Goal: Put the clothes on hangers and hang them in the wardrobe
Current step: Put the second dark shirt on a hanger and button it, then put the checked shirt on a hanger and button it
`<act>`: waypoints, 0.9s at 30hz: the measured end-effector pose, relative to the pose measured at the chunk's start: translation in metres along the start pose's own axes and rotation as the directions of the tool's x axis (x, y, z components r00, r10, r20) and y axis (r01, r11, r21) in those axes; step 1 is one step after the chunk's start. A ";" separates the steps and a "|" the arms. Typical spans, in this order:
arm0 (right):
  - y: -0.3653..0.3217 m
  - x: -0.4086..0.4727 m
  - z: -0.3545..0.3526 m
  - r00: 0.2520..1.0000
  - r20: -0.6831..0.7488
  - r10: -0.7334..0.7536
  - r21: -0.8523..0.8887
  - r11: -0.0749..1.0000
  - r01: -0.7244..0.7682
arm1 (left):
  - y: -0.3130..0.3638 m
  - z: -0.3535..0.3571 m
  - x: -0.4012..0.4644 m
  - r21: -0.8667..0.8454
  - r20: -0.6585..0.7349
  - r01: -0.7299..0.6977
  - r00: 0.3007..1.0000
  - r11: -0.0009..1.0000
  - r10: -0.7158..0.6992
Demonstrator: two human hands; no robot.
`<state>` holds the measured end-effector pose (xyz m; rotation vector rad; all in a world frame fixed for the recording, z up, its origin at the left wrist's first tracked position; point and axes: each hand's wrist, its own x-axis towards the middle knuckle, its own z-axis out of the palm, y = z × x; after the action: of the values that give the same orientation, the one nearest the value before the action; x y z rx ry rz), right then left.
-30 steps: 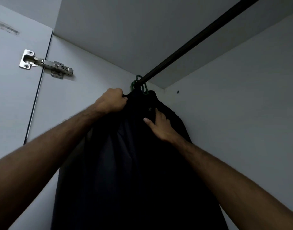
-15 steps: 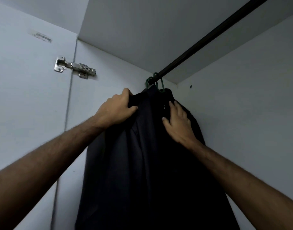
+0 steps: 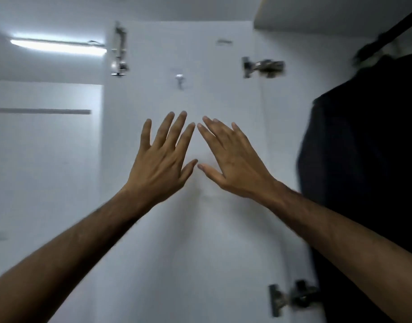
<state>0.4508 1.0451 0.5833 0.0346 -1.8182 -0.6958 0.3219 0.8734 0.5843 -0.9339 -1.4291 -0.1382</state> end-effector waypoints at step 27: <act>-0.861 0.132 0.171 0.925 -0.035 -0.379 0.907 0.377 0.189 | -0.458 -0.225 -0.659 0.754 0.542 0.100 0.462 0.649 -0.702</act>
<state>-0.0140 0.3632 0.2567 1.0874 -2.1945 0.1777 0.0916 0.1458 0.2492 0.0689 -2.3744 0.4688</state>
